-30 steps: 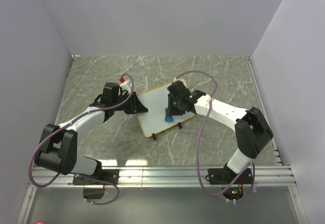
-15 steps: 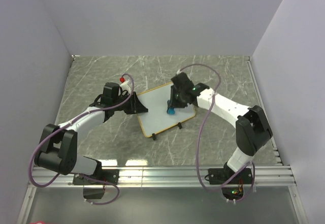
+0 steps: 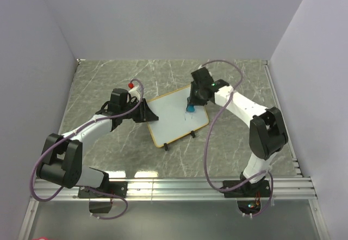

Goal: Erase the whiteboard

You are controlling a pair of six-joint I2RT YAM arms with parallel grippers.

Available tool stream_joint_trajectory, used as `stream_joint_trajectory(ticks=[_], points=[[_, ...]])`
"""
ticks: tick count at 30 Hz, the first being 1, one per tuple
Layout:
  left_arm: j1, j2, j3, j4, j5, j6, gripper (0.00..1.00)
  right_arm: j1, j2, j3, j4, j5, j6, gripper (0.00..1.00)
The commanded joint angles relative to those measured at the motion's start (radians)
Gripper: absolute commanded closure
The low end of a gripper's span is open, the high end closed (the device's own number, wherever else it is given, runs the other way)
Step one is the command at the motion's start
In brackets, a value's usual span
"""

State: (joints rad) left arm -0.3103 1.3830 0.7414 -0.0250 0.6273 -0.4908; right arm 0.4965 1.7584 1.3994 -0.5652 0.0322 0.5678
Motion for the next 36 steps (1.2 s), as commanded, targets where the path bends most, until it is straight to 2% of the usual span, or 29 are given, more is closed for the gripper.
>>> stream_joint_trajectory(ticks=[1,3,7,12,16,20,26,36], points=[[-0.007,0.016,-0.005,-0.105,-0.141,0.103,1.00,0.147,-0.042,-0.083,0.014,-0.022,0.044,1.00],[-0.007,0.024,-0.005,-0.104,-0.138,0.104,1.00,0.227,-0.056,-0.114,0.022,-0.025,0.085,1.00],[-0.007,0.027,-0.007,-0.101,-0.140,0.104,1.00,0.280,-0.088,-0.220,0.080,-0.093,0.144,1.00],[-0.007,0.039,-0.005,-0.101,-0.138,0.101,1.00,0.249,-0.037,-0.200,0.039,-0.061,0.116,1.00],[-0.007,0.031,-0.005,-0.102,-0.141,0.103,1.00,0.150,-0.001,-0.172,0.041,-0.066,0.100,1.00],[-0.007,0.027,-0.005,-0.102,-0.140,0.103,1.00,0.048,0.049,-0.093,-0.002,-0.045,0.063,1.00],[-0.009,0.034,-0.005,-0.101,-0.138,0.103,1.00,0.008,0.183,0.160,-0.125,0.040,0.017,1.00],[-0.010,0.036,-0.004,-0.105,-0.130,0.106,1.00,-0.039,0.193,0.248,-0.124,0.038,0.058,1.00]])
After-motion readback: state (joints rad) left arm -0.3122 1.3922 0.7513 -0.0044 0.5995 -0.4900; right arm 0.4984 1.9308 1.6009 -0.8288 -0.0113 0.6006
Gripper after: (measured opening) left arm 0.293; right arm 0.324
